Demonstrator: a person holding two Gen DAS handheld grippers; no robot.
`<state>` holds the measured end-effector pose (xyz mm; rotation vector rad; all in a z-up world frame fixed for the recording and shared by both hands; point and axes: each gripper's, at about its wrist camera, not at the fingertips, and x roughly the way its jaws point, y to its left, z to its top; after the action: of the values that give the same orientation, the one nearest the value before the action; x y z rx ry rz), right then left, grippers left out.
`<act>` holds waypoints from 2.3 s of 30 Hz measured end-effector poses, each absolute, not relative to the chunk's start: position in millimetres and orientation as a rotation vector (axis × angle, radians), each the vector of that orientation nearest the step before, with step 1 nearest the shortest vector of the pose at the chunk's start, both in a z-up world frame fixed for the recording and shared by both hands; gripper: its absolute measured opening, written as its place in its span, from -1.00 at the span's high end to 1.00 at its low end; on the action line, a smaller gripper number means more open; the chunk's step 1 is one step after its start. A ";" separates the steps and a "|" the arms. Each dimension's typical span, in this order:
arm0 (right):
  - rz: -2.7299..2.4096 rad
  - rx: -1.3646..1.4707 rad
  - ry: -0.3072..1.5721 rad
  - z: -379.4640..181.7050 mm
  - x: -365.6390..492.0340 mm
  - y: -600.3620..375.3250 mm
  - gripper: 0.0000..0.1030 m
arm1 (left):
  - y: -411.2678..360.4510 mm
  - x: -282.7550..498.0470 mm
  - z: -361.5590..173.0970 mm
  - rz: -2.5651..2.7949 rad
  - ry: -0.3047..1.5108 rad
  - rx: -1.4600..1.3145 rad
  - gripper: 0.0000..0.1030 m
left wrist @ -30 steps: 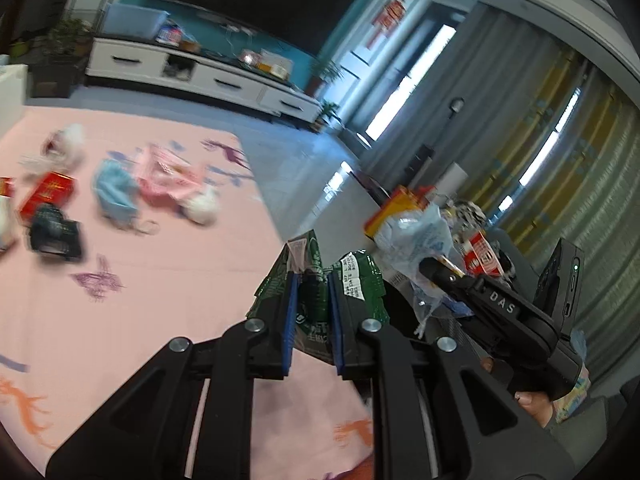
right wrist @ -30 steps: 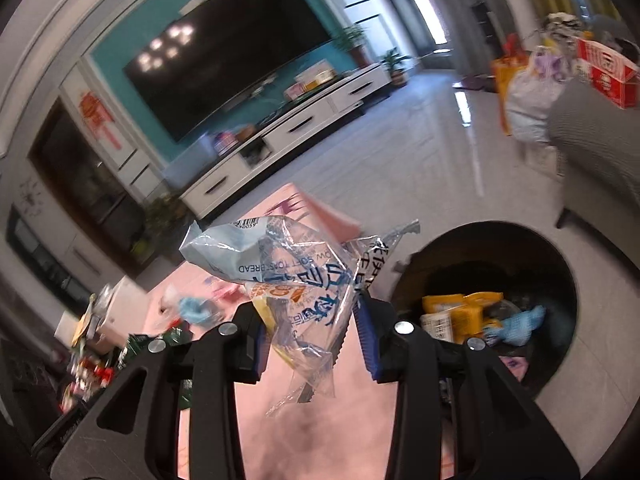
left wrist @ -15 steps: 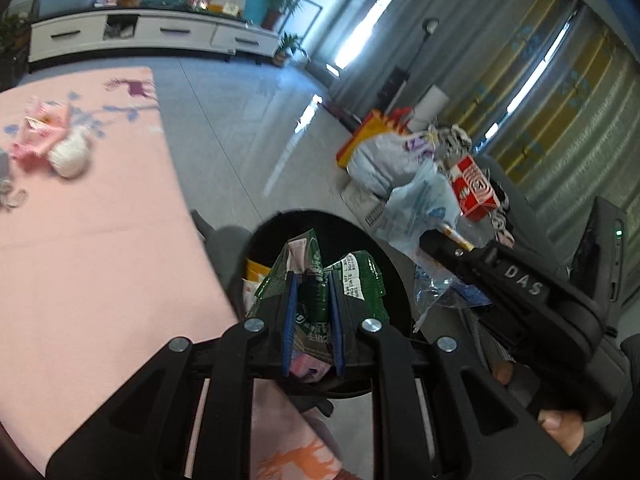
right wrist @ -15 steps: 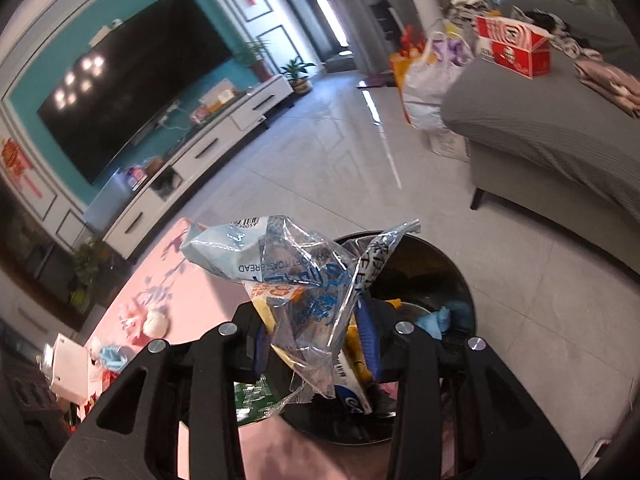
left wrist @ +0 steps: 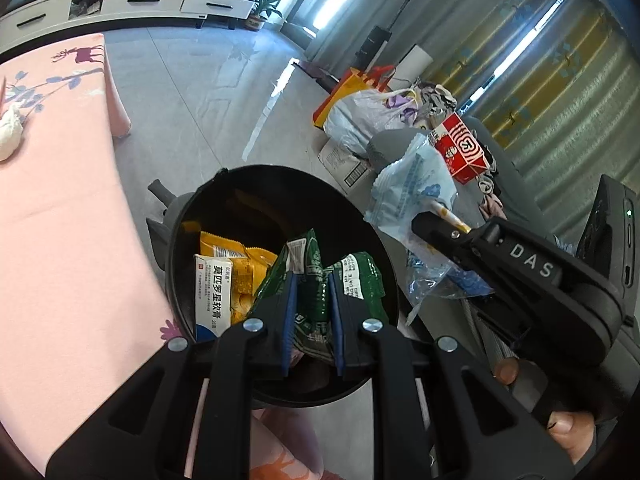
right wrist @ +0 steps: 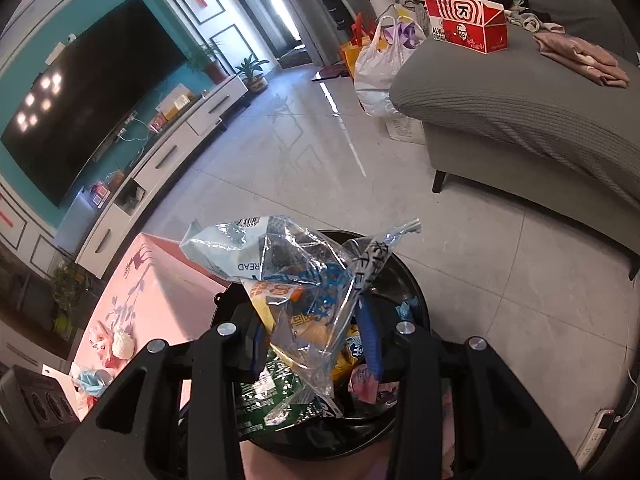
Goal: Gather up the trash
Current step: 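Carry the green packet and clear bag to the black bin and open both tools, then move both tools back over the table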
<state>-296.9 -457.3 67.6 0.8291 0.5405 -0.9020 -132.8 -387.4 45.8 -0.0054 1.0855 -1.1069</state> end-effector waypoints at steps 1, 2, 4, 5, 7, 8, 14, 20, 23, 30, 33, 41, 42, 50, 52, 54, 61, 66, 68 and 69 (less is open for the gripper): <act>-0.905 0.829 0.540 67.5 -298.2 -457.9 0.23 | -387.9 -132.3 44.1 -1.109 1.089 -0.004 0.67; -0.907 0.830 0.540 68.1 -298.1 -458.6 0.23 | -388.6 -131.5 43.4 -1.109 1.092 -0.004 0.67; -0.905 0.837 0.542 68.4 -297.8 -460.1 0.23 | -392.1 -128.9 41.1 -1.112 1.106 -0.007 0.66; -0.904 0.839 0.544 68.3 -297.1 -459.9 0.23 | -392.9 -128.7 39.8 -1.115 1.111 -0.006 0.66; -0.897 0.851 0.547 67.6 -296.9 -460.6 0.23 | -394.1 -128.3 36.7 -1.120 1.126 -0.007 0.65; -0.890 0.856 0.546 67.4 -297.1 -461.0 0.23 | -397.2 -128.7 36.1 -1.124 1.131 -0.005 0.65; -0.888 0.842 0.580 65.7 -294.1 -462.4 0.19 | -396.7 -127.5 31.4 -1.111 1.141 0.002 0.51; -0.874 0.842 0.606 66.0 -289.0 -460.5 -0.12 | -390.4 -130.2 37.8 -1.098 1.118 0.009 0.19; -0.869 0.828 0.624 66.2 -285.3 -456.9 -0.23 | -384.6 -131.2 43.7 -1.080 1.088 0.016 -0.14; -0.862 0.791 0.652 69.0 -276.5 -449.4 -0.54 | -366.7 -124.8 54.4 -1.039 1.047 0.011 -0.64; -0.851 0.771 0.670 69.5 -270.9 -444.8 -0.61 | -354.8 -117.8 59.3 -1.013 1.033 -0.002 -0.69; -0.854 0.713 0.681 73.9 -257.4 -433.2 -0.79 | -290.0 -91.2 79.6 -0.903 0.971 -0.095 -0.90; -0.854 0.710 0.684 73.5 -255.6 -432.5 -0.79 | -279.7 -88.1 81.7 -0.884 0.962 -0.103 -0.92; -0.802 0.621 0.722 75.7 -223.1 -406.1 -0.82 | -167.9 -51.5 94.9 -0.610 0.909 -0.171 -0.93; -0.777 0.595 0.735 75.6 -212.3 -395.5 -0.82 | -129.7 -38.6 96.8 -0.513 0.900 -0.176 -0.93; -0.743 0.560 0.747 75.2 -200.0 -384.4 -0.82 | -98.4 -28.1 98.4 -0.439 0.892 -0.172 -0.93; -0.636 0.469 0.822 64.6 -160.0 -346.6 -0.82 | 13.6 6.1 91.4 -0.245 0.845 -0.250 -0.93; -0.581 0.383 0.852 57.2 -134.2 -314.0 -0.82 | 55.7 36.1 74.2 -0.176 0.890 -0.352 -0.93; -0.565 0.355 0.851 56.7 -127.7 -303.8 -0.82 | 63.2 42.4 71.6 -0.185 0.891 -0.388 -0.93; -0.557 0.342 0.851 56.9 -124.7 -299.3 -0.82 | 66.8 45.0 68.7 -0.190 0.892 -0.402 -0.93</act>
<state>-124.7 -299.3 56.9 0.3423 0.8511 -0.5566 45.0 66.8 68.7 -0.4017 0.8923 -0.1899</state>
